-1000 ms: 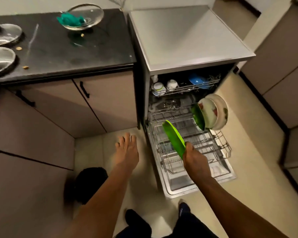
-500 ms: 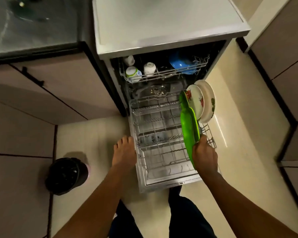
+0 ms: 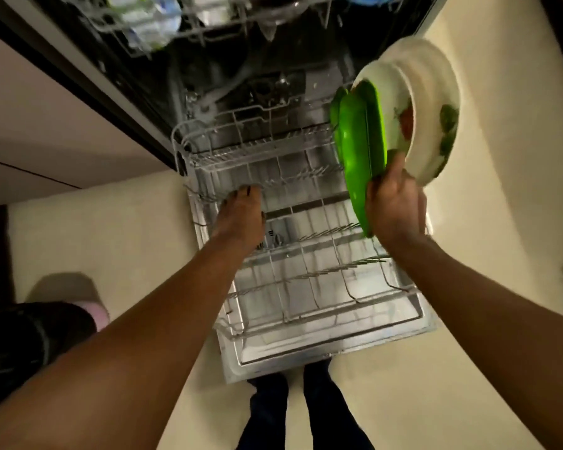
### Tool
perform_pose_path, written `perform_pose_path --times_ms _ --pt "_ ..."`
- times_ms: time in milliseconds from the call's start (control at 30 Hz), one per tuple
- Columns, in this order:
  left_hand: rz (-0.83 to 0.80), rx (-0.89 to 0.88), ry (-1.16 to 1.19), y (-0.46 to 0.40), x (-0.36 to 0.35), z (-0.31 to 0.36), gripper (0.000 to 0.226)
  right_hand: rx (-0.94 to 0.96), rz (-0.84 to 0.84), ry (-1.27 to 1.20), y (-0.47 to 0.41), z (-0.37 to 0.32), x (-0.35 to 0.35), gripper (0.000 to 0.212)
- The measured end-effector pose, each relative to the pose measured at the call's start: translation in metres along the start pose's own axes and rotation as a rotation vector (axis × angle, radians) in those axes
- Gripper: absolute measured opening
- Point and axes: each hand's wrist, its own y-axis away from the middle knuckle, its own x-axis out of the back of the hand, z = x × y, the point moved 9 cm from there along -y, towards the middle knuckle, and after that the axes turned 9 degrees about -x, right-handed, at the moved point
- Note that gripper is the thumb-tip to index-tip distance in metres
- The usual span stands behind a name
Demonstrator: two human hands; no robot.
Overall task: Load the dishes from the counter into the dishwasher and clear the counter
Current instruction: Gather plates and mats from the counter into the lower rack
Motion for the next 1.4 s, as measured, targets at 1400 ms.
perform_pose_path --times_ms 1400 --pt "0.053 -0.077 -0.132 -0.115 -0.117 -0.050 0.095 -0.120 0.148 -0.101 -0.102 0.027 -0.129 0.017"
